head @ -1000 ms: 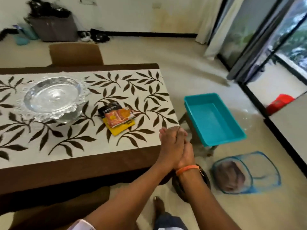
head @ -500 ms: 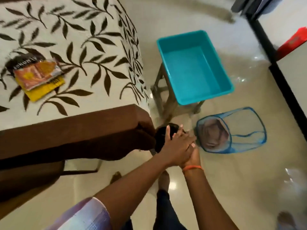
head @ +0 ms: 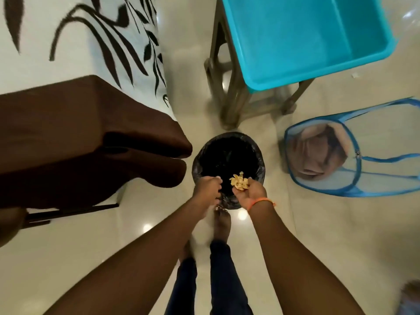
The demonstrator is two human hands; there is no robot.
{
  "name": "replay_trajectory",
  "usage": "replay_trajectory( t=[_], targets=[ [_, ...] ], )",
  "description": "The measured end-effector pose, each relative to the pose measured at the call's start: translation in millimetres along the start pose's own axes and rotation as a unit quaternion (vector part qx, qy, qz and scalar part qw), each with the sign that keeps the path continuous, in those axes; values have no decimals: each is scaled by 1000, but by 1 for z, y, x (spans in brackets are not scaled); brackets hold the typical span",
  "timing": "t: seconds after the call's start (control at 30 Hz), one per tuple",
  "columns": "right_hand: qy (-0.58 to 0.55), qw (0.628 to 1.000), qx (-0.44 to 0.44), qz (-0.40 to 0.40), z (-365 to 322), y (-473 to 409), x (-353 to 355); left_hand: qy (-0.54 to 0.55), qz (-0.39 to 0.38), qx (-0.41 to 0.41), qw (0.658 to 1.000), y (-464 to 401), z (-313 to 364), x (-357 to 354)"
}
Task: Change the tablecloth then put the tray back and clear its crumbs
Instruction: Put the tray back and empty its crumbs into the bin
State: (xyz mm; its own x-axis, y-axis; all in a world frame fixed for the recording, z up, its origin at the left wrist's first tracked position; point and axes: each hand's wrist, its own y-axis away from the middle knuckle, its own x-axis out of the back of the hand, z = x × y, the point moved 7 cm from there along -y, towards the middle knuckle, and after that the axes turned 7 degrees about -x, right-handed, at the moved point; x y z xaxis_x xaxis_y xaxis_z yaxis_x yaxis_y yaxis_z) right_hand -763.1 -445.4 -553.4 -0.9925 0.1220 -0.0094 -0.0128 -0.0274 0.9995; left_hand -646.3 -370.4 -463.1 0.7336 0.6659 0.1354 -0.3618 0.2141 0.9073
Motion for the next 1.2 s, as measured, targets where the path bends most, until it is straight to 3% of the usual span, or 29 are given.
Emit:
replay_trajectory(
  t=[0.37, 0.73, 0.97, 1.07, 1.2],
  targets=[
    [10, 999, 42, -28, -7, 45, -20, 86, 9, 11, 996, 18, 18, 2],
    [42, 987, 125, -87, 5, 272, -90, 160, -37, -103, 981, 198, 124, 46],
    [85, 966, 162, -182, 43, 400, -181, 213, -25, -238, 947, 299, 198, 159],
    [165, 945, 172, -226, 72, 428, -231, 212, 19, -283, 935, 314, 208, 228],
    [297, 900, 210, -241, 118, 450, -310, 187, 157, -307, 920, 305, 211, 351]
  ],
)
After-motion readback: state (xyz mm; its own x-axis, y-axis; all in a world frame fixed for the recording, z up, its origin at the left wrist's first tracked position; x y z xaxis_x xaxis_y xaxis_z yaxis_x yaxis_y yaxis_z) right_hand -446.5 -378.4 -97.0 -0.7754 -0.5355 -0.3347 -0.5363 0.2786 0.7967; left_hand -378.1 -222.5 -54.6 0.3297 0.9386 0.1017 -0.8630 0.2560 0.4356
